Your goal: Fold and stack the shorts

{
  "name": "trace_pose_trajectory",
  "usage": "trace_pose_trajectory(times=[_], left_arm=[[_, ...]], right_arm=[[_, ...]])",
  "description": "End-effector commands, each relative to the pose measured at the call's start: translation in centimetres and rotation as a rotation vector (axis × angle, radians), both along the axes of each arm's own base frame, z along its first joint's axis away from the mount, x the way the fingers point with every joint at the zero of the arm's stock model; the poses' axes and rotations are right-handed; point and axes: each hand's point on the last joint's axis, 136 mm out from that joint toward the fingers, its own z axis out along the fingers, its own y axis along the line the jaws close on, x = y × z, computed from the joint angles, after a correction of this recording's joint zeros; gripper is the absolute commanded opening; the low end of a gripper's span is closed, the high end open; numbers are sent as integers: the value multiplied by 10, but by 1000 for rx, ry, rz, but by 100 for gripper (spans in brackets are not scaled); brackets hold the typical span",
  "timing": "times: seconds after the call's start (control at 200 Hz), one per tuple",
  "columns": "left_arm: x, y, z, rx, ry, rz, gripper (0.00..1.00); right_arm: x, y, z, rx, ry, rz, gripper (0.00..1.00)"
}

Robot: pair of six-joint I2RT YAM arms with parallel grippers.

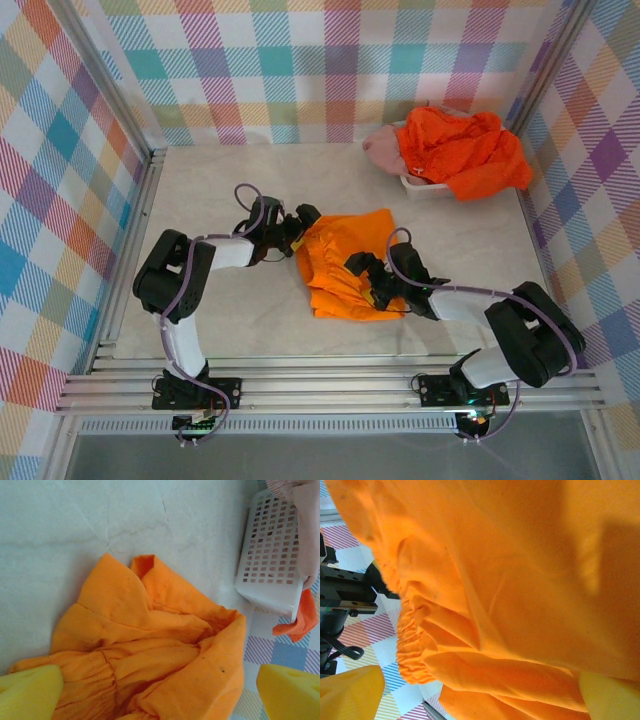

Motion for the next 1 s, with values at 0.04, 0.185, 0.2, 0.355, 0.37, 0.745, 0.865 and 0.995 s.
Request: trace_pose_trajectory(times=[0.04,0.185,0.2,0.355,0.37,0.745,0.865,0.995], left_arm=[[1,12,14,22,-49,-6,100],[-18,3,86,-34,-151,-57,100],[-22,2,91,-33,-151,-63,100],[-65,-26,141,-66,-194,-155,100],[-69,-30,142,-70,-192,-162,100],[-123,-92,50,-52,-37,-279,100],[-135,-76,-1,41,28,-255,100],[-147,-62,-35,79,75,-239,100]], right_arm=[[-13,-2,3,-19,8,64,99],[-5,0,56,-75,-147,152,99],[-4,-3,61,-93,-162,154,99],[5,-43,99,-243,-258,121,99],[6,-47,99,-249,-258,114,99],[7,-106,83,-342,-206,184,99],[4,-116,74,-370,-180,205,100],[6,-125,57,-404,-135,250,100]])
